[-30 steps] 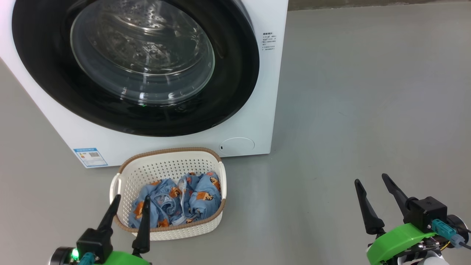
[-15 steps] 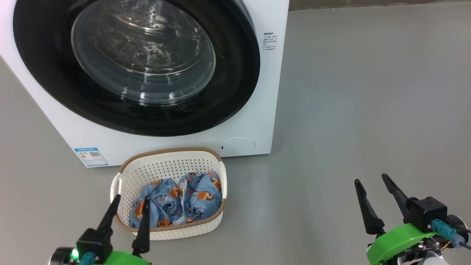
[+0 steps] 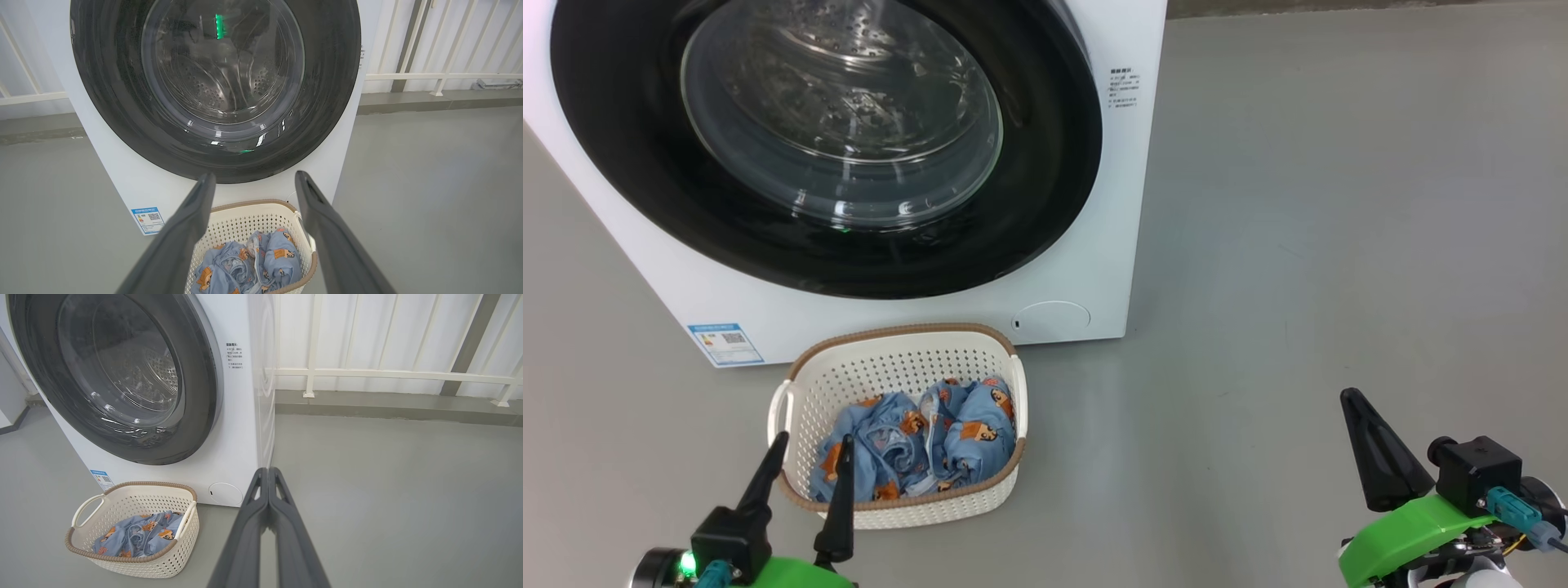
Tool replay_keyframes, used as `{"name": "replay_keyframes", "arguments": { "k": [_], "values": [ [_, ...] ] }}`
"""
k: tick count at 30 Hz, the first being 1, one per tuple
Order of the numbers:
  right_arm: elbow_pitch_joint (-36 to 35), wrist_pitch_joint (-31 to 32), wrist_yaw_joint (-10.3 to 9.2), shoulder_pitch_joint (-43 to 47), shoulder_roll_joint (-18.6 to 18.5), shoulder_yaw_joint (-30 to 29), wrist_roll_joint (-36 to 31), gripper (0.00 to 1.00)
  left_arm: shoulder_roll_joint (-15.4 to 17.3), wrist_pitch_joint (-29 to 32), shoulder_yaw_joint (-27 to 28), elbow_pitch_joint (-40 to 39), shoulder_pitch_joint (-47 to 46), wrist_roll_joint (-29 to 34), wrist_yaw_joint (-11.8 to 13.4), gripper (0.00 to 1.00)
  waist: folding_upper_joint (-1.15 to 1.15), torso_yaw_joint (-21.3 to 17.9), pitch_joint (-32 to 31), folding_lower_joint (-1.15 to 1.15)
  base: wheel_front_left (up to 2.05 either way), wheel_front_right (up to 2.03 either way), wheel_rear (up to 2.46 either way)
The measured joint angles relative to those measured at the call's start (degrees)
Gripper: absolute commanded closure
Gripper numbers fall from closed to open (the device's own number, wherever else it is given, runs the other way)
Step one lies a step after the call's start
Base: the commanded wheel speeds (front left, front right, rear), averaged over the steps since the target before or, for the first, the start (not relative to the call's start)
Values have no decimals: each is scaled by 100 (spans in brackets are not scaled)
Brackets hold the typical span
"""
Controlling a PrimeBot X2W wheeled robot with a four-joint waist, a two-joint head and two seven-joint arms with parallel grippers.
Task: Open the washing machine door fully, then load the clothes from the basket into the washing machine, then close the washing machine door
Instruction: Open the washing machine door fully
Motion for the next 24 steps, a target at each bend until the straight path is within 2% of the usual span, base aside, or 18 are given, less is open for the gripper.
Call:
{"name": "replay_keyframes", "arguments": {
  "k": [8,13,18,24],
  "values": [
    [4,-1,0,-35,-3,5,89,100,-11,0,35,-43,-1,-20,0,0,0,-20,71,0,0,0,0],
    [65,-2,0,-372,-11,-52,442,100,-29,0,56,-166,-64,-15,5,0,0,-24,208,0,0,0,0],
    [376,179,0,-816,110,-190,2042,100,-75,0,49,-255,-232,-14,7,0,0,-8,410,0,0,0,0],
    [678,630,0,-1447,60,-390,3682,100,-112,0,-13,-359,-396,43,2,0,0,28,745,0,0,0,0]
  ]
}}
